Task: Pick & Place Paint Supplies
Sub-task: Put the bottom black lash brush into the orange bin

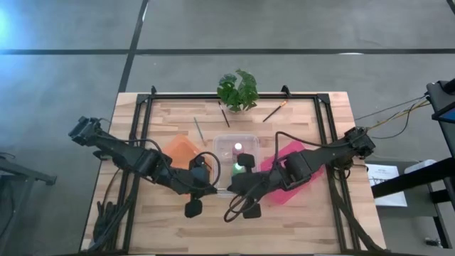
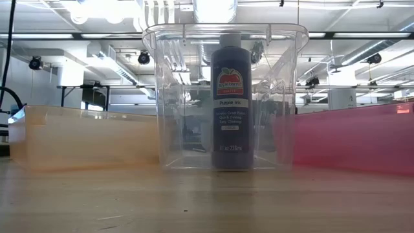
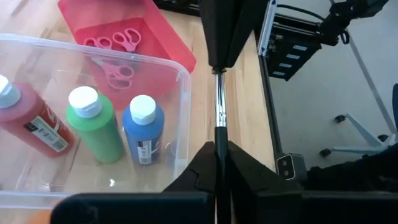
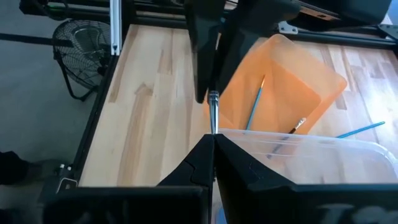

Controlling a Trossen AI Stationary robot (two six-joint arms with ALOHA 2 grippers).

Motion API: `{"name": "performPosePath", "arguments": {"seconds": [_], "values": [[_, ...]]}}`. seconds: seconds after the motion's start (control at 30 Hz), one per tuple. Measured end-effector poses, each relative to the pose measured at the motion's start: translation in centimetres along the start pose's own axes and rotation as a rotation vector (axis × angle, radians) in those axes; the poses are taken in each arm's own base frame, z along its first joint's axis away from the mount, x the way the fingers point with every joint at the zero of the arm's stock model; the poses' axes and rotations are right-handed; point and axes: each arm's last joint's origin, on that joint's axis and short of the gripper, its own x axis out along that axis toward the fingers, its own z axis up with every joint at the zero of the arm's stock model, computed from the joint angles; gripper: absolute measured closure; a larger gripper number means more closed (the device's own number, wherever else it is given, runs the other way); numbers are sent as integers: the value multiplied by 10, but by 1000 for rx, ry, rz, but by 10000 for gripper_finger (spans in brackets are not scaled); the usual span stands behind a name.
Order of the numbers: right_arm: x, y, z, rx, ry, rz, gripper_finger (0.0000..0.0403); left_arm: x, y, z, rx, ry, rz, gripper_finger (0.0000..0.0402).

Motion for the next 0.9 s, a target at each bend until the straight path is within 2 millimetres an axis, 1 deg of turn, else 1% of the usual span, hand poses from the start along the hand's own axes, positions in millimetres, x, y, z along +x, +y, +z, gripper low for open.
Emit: {"name": "performPosePath", "arguments": {"seconds": [0.23,0.37,0.43,0.53,0.63,0.77,0.83,0.9], "values": [[-4,1,2,43,-21,30,395,0,2,-1,-2,21,9,385],[-13,0,7,68,-66,58,394,0,5,-5,-14,63,35,385],[-19,-2,10,88,-86,63,387,0,5,-7,-23,74,37,385],[-30,-6,13,133,-111,73,357,-1,7,-10,-44,109,59,385],[-43,-10,15,153,-135,81,311,-5,13,-19,-99,195,118,385],[-60,-13,16,192,-165,72,254,-18,19,-34,-209,299,246,385],[-68,-15,17,210,-183,69,232,-28,21,-43,-292,280,308,385],[-75,-15,17,223,-204,50,217,-39,25,-54,-396,218,348,385]]}}
